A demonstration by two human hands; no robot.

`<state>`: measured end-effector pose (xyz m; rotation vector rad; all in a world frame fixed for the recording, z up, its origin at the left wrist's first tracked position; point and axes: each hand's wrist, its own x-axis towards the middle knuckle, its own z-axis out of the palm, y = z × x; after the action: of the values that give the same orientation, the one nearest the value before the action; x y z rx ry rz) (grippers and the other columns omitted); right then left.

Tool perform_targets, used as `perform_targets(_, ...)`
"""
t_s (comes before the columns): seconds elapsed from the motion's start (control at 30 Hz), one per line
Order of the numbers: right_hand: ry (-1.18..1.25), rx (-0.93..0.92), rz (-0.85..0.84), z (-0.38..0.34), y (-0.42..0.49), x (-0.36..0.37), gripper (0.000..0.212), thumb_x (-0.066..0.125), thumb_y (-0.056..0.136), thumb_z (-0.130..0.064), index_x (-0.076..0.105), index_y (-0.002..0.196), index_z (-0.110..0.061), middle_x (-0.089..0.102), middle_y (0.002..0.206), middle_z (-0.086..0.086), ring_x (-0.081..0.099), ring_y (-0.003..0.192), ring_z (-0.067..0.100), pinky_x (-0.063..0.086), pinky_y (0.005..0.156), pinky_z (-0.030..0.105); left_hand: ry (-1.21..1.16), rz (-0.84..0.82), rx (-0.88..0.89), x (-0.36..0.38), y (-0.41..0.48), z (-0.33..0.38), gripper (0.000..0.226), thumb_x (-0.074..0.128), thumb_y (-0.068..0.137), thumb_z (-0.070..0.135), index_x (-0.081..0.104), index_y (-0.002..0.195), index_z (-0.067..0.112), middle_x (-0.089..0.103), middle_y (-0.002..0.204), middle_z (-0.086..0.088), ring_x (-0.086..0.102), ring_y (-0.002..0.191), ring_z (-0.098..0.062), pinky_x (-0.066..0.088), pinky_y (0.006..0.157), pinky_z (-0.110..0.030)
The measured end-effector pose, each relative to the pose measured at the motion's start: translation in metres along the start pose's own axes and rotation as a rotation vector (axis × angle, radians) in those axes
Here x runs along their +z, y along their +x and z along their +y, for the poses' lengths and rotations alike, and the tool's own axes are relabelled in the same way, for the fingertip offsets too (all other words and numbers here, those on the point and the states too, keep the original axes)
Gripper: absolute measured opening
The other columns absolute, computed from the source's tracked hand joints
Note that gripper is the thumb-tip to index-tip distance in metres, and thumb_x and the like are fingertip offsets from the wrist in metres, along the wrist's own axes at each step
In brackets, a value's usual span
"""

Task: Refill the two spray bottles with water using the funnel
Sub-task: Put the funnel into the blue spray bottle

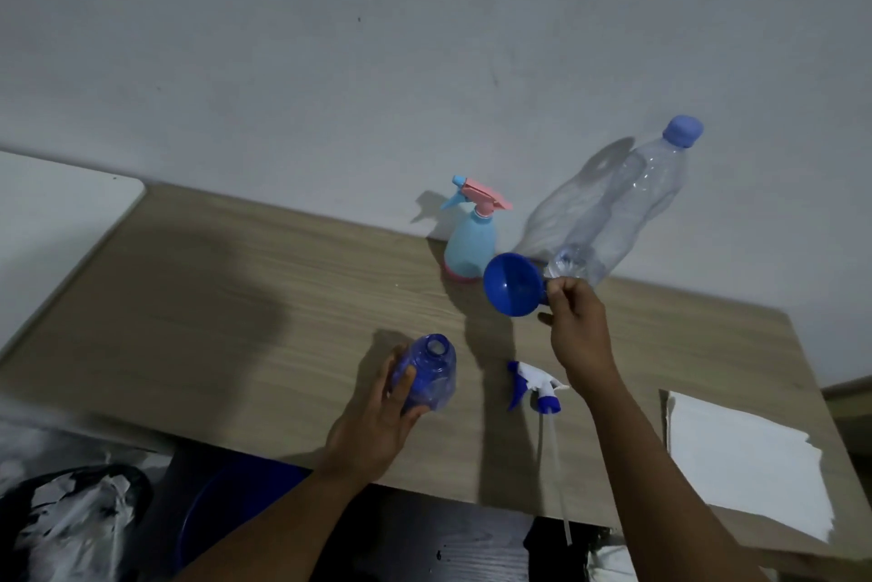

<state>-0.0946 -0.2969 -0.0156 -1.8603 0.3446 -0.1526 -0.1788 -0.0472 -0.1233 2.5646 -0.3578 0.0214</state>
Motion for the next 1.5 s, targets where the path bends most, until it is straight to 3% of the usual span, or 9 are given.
perform_targets(0.17, 0.586, 0.297, -0.103, -0.038, -0.037, -0.013, 0.019, 0.046, 0.104, -0.013, 0.063, 0.096, -0.011, 0.067, 0.084, 0.006, 0.063, 0.08, 0.018, 0.052, 0.076, 0.037, -0.074, 0.021, 0.0, 0.006, -0.005, -0.004, 0.078, 0.032, 0.095, 0.061, -0.016, 0.153, 0.04, 0.016, 0.159, 0.002, 0.062, 0.122, -0.029, 0.064, 0.065, -0.038)
perform_targets(0.3, 0.73, 0.404, -0.298, -0.054, -0.056, -0.014, 0.024, 0.043, 0.102, -0.014, 0.064, 0.109, -0.004, 0.059, 0.079, 0.007, 0.056, 0.069, 0.017, 0.048, 0.062, 0.031, -0.125, 0.059, 0.044, 0.005, -0.009, -0.002, 0.064, 0.015, 0.097, 0.066, -0.02, 0.148, 0.05, 0.006, 0.16, 0.01, 0.054, 0.13, -0.031, 0.062, 0.078, -0.046)
perform_targets(0.43, 0.687, 0.395, -0.407, -0.063, -0.068, -0.013, 0.02, 0.042, 0.101, -0.011, 0.061, 0.097, -0.006, 0.062, 0.078, 0.008, 0.057, 0.068, 0.018, 0.048, 0.057, 0.03, -0.15, 0.055, 0.087, 0.001, -0.01, -0.001, 0.061, 0.016, 0.098, 0.06, -0.022, 0.146, 0.053, -0.02, 0.157, 0.031, 0.031, 0.143, -0.019, 0.052, 0.096, -0.041)
perform_targets(0.53, 0.64, 0.376, -0.477, -0.067, -0.072, -0.01, 0.022, 0.042, 0.101, -0.009, 0.063, 0.093, -0.007, 0.064, 0.078, 0.008, 0.059, 0.069, 0.017, 0.049, 0.059, 0.03, -0.176, 0.062, 0.094, -0.001, -0.009, 0.0, 0.066, 0.024, 0.099, 0.05, -0.024, 0.143, 0.058, -0.023, 0.154, 0.036, 0.02, 0.141, -0.008, 0.046, 0.101, -0.036)
perform_targets(0.73, 0.544, 0.383, -0.524, -0.063, -0.074, 0.008, 0.018, 0.043, 0.102, -0.01, 0.06, 0.102, -0.004, 0.065, 0.084, 0.01, 0.059, 0.068, 0.016, 0.048, 0.059, 0.03, -0.183, 0.051, 0.076, 0.0, -0.011, -0.003, 0.072, 0.033, 0.101, 0.041, -0.022, 0.147, 0.051, -0.005, 0.162, 0.015, 0.041, 0.14, -0.022, 0.058, 0.091, -0.044)
perform_targets(0.83, 0.5, 0.377, -0.501, -0.06, -0.073, 0.011, 0.018, 0.044, 0.104, -0.012, 0.058, 0.11, -0.003, 0.066, 0.088, 0.012, 0.059, 0.069, 0.016, 0.048, 0.059, 0.031, -0.177, 0.06, 0.087, 0.002, -0.011, -0.004, 0.073, 0.034, 0.101, 0.04, -0.022, 0.148, 0.048, -0.005, 0.163, 0.014, 0.034, 0.144, -0.022, 0.054, 0.098, -0.04)
perform_targets(1.0, 0.42, 0.349, -0.531, -0.061, -0.072, 0.007, 0.016, 0.046, 0.104, -0.014, 0.056, 0.096, -0.005, 0.064, 0.096, 0.019, 0.059, 0.069, 0.016, 0.049, 0.06, 0.032, -0.199, 0.071, 0.099, 0.004, -0.01, -0.006, 0.076, 0.039, 0.102, 0.035, -0.02, 0.149, 0.048, -0.003, 0.164, 0.01, 0.029, 0.147, -0.02, 0.052, 0.101, -0.039)
perform_targets(1.17, 0.18, 0.266, -0.549, -0.059, -0.072, 0.009, 0.018, 0.047, 0.104, -0.017, 0.059, 0.095, -0.006, 0.065, 0.095, 0.014, 0.061, 0.073, 0.014, 0.052, 0.067, 0.033, -0.195, 0.081, 0.106, 0.004, -0.01, -0.008, 0.077, 0.042, 0.103, 0.034, -0.018, 0.151, 0.045, 0.003, 0.163, 0.009, 0.041, 0.141, -0.021, 0.055, 0.098, -0.04)
perform_targets(1.5, 0.228, 0.273, -0.491, -0.055, -0.074, 0.009, 0.015, 0.05, 0.102, -0.014, 0.062, 0.097, -0.008, 0.068, 0.091, 0.01, 0.06, 0.071, 0.016, 0.051, 0.064, 0.032, -0.239, 0.097, 0.107, 0.006, -0.01, -0.009, 0.08, 0.048, 0.102, 0.032, -0.013, 0.152, 0.046, 0.005, 0.164, 0.006, 0.036, 0.142, -0.018, 0.05, 0.103, -0.039)
